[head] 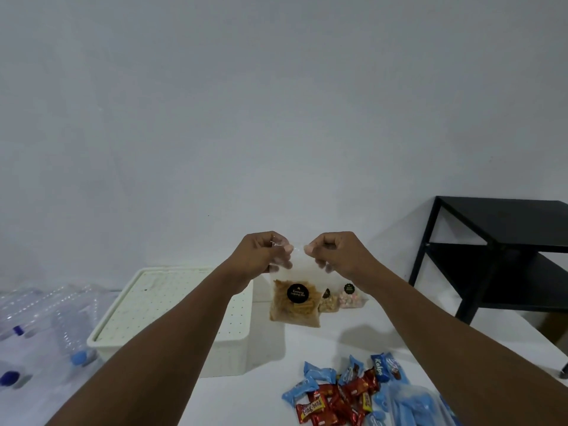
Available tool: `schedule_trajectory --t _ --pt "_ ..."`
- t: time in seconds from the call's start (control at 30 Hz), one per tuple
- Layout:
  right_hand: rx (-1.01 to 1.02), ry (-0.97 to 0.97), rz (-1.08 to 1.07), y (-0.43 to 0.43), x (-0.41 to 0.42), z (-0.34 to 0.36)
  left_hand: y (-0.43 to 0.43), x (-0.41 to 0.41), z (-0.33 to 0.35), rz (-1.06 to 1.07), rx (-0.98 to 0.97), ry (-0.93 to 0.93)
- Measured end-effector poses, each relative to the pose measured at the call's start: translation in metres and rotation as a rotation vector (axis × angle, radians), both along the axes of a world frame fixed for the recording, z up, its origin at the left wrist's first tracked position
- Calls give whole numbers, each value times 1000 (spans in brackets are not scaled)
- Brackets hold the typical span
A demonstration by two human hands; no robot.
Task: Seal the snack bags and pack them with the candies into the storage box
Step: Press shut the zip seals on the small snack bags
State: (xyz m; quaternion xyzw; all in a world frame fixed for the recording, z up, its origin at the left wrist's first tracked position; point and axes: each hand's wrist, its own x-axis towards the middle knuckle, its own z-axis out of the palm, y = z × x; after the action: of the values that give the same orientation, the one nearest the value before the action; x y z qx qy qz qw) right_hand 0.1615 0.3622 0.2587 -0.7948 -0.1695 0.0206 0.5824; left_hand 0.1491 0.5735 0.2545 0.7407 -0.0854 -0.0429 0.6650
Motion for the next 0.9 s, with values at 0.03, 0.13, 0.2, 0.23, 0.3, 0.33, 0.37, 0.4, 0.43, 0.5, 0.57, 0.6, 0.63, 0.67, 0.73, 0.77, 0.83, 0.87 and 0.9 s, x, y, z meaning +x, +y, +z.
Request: schedule_trajectory --t 0.03,0.13,0.2,0.23,0.3,0.33,0.37,0.4,0.43,0.5,0.57,0.6,0.63,0.67,0.73,0.77,0.83,0.87,0.9 --pt "-17 -18 -5 1 1 0 0 1 -2 2 -4 5" --pt "-47 -54 -3 4 5 3 1 3 -7 5 -21 25" --pt "-66 -73 3 5 7 3 2 4 -7 0 -2 37" --pt "-74 -78 3 6 8 3 2 5 -6 0 12 36" --pt "-73 -60 10 6 8 0 1 7 -5 5 30 16" --pt "-59 -35 15 5 8 -1 1 8 -5 7 30 3" --pt "-33 -1 19 4 9 -3 0 9 -5 10 23 -7" --pt "2 34 18 2 9 -5 0 10 -6 17 12 -11" --pt "33 64 10 0 10 -6 0 10 -6 27 -1 -8" --pt "47 72 -18 -3 10 -8 0 11 -7 41 -18 5" --pt "2 29 -40 -5 11 -9 -1 11 -9 28 -14 27" --pt "-22 12 -44 -5 10 -9 -2 11 -9 15 -5 39" --pt "-41 1 -42 -6 10 -8 -2 11 -9 2 12 46" --pt "-57 -6 -37 -6 10 -7 -3 11 -9 -9 36 44" --pt "-72 -15 -25 -6 9 -7 -5 10 -10 -16 81 24" --pt "-67 -10 -22 -5 8 -8 -6 11 -10 -13 89 13" --pt "-32 35 -17 -5 7 -10 -6 11 -10 -11 95 -11" --pt "-3 70 -11 -6 7 -12 -6 12 -9 -14 98 -23" --pt "31 104 -5 -6 6 -14 -7 12 -10 -14 100 -34"
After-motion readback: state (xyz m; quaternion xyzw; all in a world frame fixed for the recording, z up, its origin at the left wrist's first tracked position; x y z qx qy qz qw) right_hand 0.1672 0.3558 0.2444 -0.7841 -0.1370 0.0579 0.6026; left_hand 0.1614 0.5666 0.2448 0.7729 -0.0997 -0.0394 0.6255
